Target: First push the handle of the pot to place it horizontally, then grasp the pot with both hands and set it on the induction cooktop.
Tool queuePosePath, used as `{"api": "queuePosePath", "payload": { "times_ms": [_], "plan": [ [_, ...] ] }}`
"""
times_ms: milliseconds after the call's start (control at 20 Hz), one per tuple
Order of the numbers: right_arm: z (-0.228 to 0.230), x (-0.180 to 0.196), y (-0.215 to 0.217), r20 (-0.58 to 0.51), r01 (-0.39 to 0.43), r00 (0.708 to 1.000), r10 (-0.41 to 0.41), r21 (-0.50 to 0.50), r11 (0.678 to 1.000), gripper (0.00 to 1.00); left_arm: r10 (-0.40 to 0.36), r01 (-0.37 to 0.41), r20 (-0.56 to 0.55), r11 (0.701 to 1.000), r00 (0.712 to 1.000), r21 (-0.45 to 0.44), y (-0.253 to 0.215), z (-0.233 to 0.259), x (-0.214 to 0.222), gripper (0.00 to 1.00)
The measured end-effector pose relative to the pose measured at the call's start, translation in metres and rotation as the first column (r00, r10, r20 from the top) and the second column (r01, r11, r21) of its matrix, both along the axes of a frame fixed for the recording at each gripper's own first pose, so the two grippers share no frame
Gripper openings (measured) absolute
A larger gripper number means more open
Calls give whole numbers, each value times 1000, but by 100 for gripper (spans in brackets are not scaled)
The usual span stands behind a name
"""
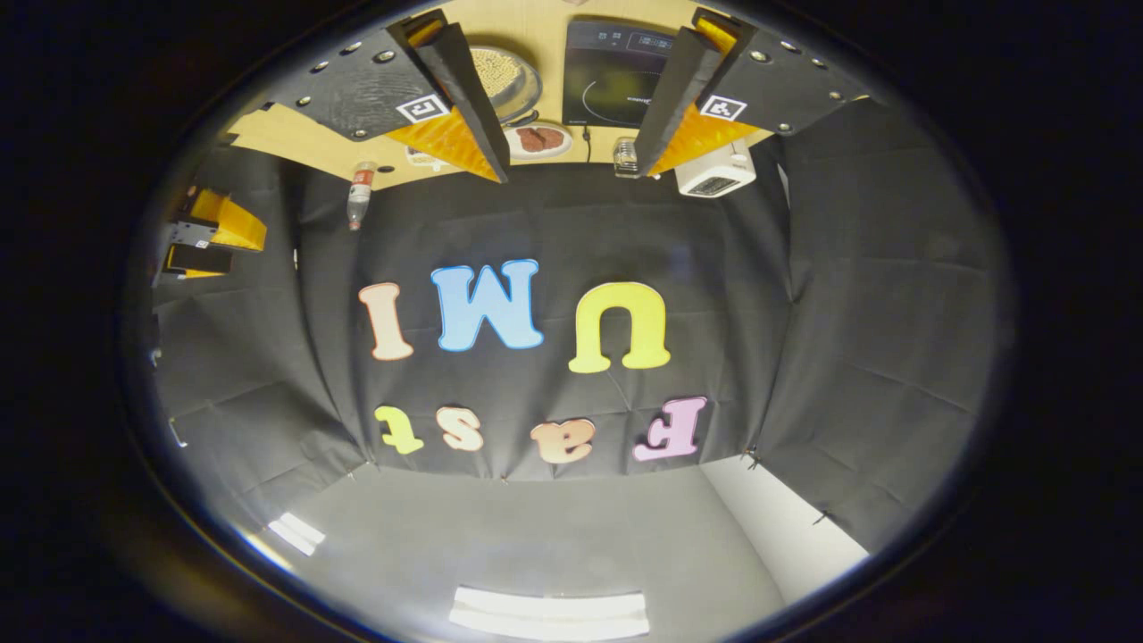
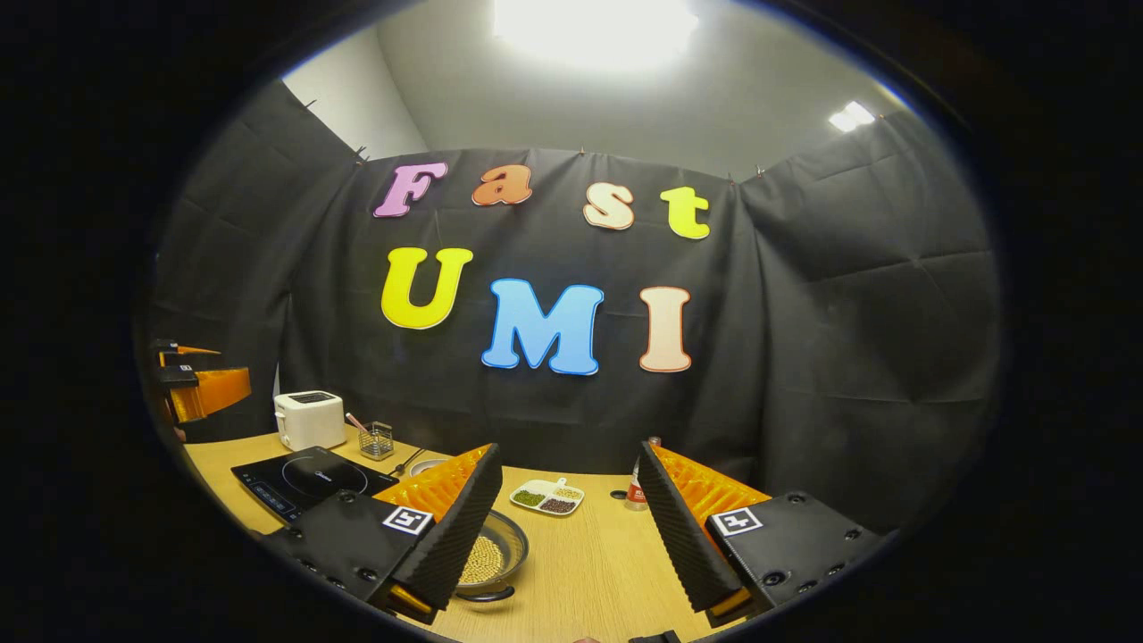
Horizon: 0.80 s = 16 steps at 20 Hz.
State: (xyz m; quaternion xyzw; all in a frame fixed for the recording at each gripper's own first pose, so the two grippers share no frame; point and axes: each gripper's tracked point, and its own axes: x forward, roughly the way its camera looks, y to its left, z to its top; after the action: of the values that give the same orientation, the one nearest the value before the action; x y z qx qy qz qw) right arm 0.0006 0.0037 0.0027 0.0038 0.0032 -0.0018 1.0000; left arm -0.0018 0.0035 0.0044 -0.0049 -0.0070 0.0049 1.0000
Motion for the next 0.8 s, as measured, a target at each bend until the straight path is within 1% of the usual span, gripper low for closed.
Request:
{"api": "queuePosePath", "payload": {
  "times_ms": [400, 500, 600, 650, 800],
  "plan": [
    [0, 1, 3, -7, -6, 1000, 6, 3, 1000, 97, 1, -2, 11, 1000, 1000, 10, 1, 3, -4, 86],
    [-3, 1, 4, -12, -7, 1000, 7, 0, 1000, 92, 4, -4, 12, 1000, 1000, 13, 2, 2, -5, 86],
    [-4, 2, 1, -20, 3, 1000, -3, 1, 1000, 87, 4, -4, 13, 1000, 1000, 17, 2, 3, -4, 86],
    [-5, 2, 0, -21, 6, 1000, -6, 6, 1000, 74, 3, -3, 13, 1000, 1000, 19, 2, 4, -4, 86],
    [-8, 3, 1, -34, 4, 999, -3, 11, 1000, 57, 1, -1, 15, 1000, 1000, 16, 1, 4, -3, 86]
  ]
}}
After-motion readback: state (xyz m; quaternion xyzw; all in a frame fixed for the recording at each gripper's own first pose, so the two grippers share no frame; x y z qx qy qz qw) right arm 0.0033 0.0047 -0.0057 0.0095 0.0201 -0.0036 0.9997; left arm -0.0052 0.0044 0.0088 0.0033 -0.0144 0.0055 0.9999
